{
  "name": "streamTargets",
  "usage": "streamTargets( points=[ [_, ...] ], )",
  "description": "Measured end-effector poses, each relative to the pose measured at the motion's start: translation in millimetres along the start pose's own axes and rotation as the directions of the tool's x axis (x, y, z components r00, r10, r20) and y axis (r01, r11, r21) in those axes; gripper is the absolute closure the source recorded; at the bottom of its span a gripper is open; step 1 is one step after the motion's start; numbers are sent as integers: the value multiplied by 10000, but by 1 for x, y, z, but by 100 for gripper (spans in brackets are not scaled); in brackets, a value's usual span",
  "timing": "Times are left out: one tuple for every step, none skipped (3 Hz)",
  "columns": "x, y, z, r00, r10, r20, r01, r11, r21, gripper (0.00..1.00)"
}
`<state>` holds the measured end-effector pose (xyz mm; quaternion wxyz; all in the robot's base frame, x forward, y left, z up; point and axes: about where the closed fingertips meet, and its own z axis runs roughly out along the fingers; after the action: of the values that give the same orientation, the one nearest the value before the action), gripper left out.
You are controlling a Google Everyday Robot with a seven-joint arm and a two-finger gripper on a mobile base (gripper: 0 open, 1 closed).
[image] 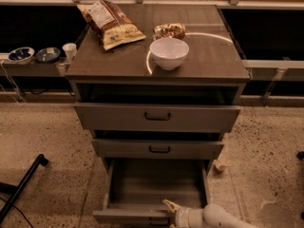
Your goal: Close bottom drawer
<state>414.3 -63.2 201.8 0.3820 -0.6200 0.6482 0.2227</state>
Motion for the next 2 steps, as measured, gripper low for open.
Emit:
streamTargets(
  points=[
    [12,-10,-6,9999,10,133,-14,9996,295,25],
    [18,-25,-4,9999,30,126,-36,9988,486,27]
  ],
)
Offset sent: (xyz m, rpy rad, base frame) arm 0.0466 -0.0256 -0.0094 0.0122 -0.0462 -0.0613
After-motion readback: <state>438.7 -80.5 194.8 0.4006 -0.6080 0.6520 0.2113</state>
